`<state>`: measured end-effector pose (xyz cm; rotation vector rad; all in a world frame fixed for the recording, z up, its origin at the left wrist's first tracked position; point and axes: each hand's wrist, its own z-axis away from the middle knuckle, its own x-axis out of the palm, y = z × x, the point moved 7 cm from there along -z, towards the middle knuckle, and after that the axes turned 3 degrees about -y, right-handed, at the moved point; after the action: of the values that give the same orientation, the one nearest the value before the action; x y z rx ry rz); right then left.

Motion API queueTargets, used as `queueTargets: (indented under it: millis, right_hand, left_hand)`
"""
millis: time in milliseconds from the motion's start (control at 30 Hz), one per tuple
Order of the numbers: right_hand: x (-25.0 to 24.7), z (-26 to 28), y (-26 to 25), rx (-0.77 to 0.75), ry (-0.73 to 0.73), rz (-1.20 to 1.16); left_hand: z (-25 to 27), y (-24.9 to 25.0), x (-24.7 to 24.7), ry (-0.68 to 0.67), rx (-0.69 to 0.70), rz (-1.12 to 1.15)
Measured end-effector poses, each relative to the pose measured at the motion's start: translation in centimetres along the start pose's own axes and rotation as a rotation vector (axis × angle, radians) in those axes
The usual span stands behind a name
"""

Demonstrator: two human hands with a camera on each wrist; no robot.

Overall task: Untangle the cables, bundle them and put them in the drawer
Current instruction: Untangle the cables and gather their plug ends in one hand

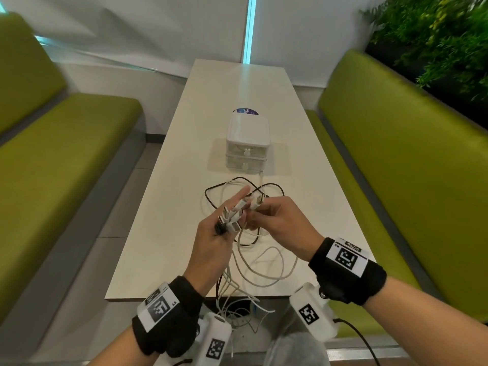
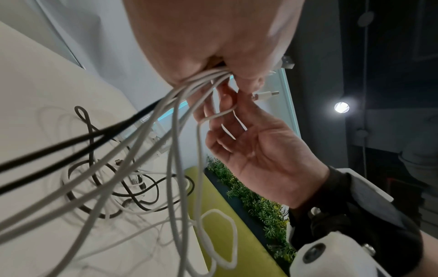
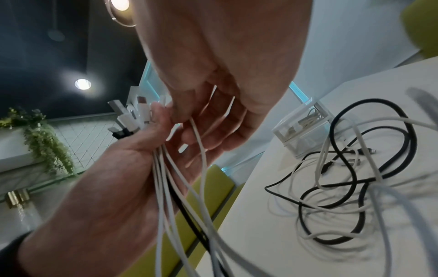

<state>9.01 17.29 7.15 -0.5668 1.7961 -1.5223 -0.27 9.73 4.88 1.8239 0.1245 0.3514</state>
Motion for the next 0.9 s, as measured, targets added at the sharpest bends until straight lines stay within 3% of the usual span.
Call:
queueTargets:
  millis: [167,333,433,533,800,900]
  right_hand:
    - [1.2,-0.2,0.0,0.005,-0.055,0.061]
    - [3.3,-0.2,-0.4,-0.078,-0.176,0.524]
    - [4.0,-0.2,-0.7,-0.113,-0.217,0.465]
    - [3.5,-0.3,-0.3,-0.050,-0.235,0.366]
    - [2.8,-0.2,0.5,0.069,-0.202,0.473]
    - [2.9,0.4,0.6,0.066,-0.225,0.523]
  left_hand:
    - [0.1,-0.8,-0.6,0.025,-0.039,-0.032]
    - [-0.3,-1.6,-1.5,0.051,-0.039,-0.088]
    - [-0.5,-2.0,-2.1,0.011,-0.039,-0.130]
    - [-0.4,-1.6,-2.2,-0.016,-0.021,-0.114]
    - [-0.6,-3.7,-2.1,-0.096,-0.142,-0.125]
    - [-0.3,-3.3,-2.6,-0.034,-0.126,-0.120]
